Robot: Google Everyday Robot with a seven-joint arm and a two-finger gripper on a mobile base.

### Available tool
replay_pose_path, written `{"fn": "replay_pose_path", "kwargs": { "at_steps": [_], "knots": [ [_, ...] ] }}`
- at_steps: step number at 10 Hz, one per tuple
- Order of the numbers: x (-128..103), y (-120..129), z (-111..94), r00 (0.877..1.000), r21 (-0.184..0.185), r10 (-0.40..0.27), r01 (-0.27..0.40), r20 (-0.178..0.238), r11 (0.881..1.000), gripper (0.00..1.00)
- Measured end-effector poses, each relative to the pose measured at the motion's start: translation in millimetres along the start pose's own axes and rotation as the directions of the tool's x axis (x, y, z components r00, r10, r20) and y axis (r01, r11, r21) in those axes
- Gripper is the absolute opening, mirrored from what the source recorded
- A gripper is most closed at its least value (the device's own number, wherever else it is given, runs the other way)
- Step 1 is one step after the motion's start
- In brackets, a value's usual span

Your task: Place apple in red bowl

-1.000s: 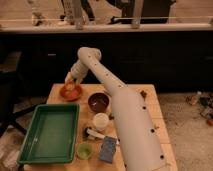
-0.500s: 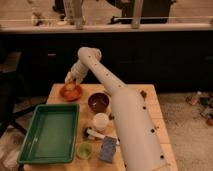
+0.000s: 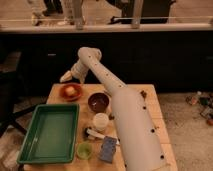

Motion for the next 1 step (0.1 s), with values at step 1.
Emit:
{"fn": "replay_pose_path", "kwargs": {
  "at_steps": [1],
  "knots": [
    [0.0, 0.0, 0.1, 1.0, 0.0, 0.0, 0.0, 0.0, 1.0, 0.8]
  ]
}}
